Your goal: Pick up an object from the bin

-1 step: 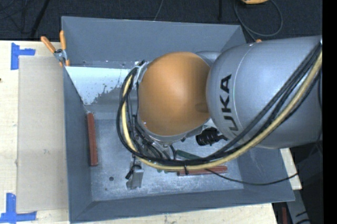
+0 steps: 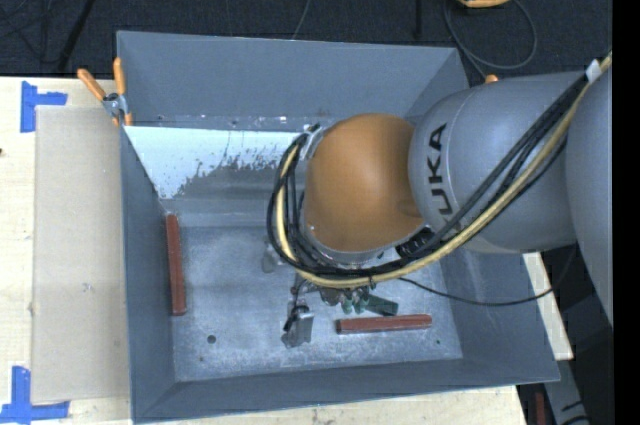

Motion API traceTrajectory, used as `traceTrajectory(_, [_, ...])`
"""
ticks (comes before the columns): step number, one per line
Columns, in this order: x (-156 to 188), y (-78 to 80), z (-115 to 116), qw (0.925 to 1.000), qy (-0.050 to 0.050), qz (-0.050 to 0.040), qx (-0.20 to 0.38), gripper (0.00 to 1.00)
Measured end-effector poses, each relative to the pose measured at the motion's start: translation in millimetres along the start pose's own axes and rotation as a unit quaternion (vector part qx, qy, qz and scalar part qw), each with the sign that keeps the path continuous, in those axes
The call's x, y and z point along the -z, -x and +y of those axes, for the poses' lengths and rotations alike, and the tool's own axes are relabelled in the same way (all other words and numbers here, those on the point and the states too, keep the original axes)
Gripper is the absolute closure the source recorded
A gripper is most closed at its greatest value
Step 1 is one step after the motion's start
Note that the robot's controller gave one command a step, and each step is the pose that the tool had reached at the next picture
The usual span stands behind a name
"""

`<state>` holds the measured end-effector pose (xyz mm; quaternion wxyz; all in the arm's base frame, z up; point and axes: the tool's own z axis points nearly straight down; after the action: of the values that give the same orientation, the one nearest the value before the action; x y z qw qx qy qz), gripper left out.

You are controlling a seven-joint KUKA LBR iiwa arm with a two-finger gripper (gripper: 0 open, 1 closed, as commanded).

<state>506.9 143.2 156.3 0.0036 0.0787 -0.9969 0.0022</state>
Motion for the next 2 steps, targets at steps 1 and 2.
traceTrajectory(1, [-69.2,23.5,-85.0,0.9995,0.000,-0.0002,-0.031,0.00])
traceTrajectory(2, [-25.4,-26.5,-143.2,0.9981,0.001,-0.0024,-0.062,0.00])
